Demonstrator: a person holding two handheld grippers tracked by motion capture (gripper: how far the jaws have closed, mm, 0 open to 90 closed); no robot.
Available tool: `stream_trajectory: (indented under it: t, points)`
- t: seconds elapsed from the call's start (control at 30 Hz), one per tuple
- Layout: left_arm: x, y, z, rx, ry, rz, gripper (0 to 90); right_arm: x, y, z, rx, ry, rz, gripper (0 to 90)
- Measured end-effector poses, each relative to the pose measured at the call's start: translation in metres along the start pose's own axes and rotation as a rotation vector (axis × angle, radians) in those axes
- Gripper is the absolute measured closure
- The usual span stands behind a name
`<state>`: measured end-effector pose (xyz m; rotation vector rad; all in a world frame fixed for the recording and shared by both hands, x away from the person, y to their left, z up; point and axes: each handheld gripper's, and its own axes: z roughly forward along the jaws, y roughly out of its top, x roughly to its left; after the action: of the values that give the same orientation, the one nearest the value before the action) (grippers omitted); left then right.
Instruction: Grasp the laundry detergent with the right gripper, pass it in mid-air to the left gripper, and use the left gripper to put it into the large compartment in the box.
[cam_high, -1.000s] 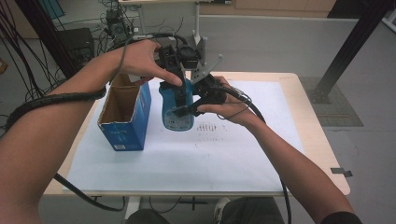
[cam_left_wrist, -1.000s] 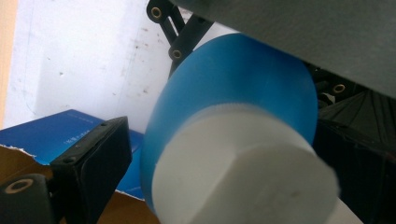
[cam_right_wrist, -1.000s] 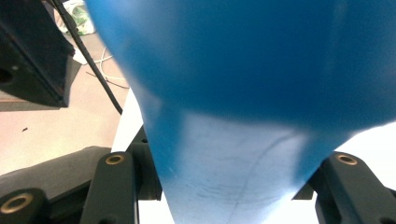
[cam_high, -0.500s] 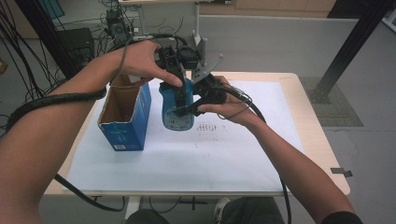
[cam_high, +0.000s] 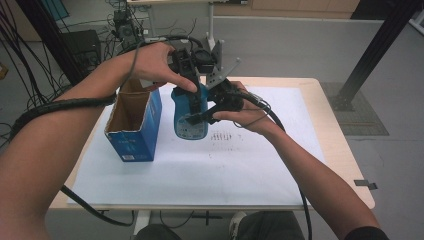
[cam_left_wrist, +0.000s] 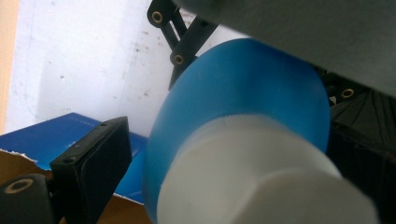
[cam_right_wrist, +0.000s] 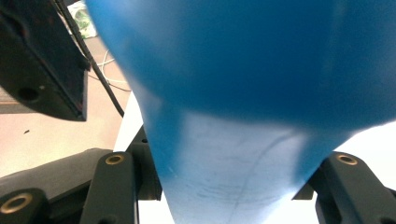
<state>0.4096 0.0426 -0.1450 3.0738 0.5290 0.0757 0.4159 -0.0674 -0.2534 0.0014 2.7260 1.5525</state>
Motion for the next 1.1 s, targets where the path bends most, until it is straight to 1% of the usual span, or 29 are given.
stream_trajectory:
  t: [0.17,0.27,0.3,0.43,0.5,0.57,0.6,0.7,0.83,1.1]
  points:
    - [0.0003,0.0014,0.0006,0.007,0.004,0.003,7.0,0.0004,0.0,-0.0006,-0.003,-0.002,0.0,44.4]
    - [0.0002,0.0017,0.0006,0.001,0.003,-0.003,7.1,0.0006,0.0001,-0.0009,-0.004,-0.001,-0.002,44.3]
    - [0.0005,0.0019,0.0001,0.005,0.005,0.002,7.1,0.0006,0.0001,-0.001,-0.003,-0.001,-0.002,44.3]
    - [0.0005,0.0022,-0.0008,0.002,0.007,0.004,7.1,0.0005,0.0,-0.0015,-0.005,-0.003,0.0,44.3]
    - [-0.0001,0.0022,-0.0005,-0.008,0.008,-0.002,7.1,0.0006,0.0002,-0.0016,-0.005,-0.006,-0.004,44.3]
    - [0.0001,0.0024,-0.0009,-0.003,0.009,0.005,7.2,0.0005,0.0003,-0.0017,-0.008,-0.003,-0.003,44.3]
    - [-0.0004,0.0022,-0.0007,-0.008,0.008,0.0,7.2,0.0009,0.0005,-0.0019,-0.007,-0.005,-0.001,44.3]
    - [-0.0006,0.0022,-0.0008,-0.009,0.008,0.0,7.2,0.0011,0.0005,-0.0021,-0.006,-0.005,-0.001,44.3]
    - [-0.0005,0.0024,-0.0013,0.003,0.008,0.006,7.2,0.0014,0.0006,-0.0021,-0.005,-0.005,-0.004,44.3]
    - [-0.0012,0.0028,-0.0023,-0.002,0.011,0.007,7.2,0.0017,0.0007,-0.0026,-0.004,-0.011,-0.003,44.3]
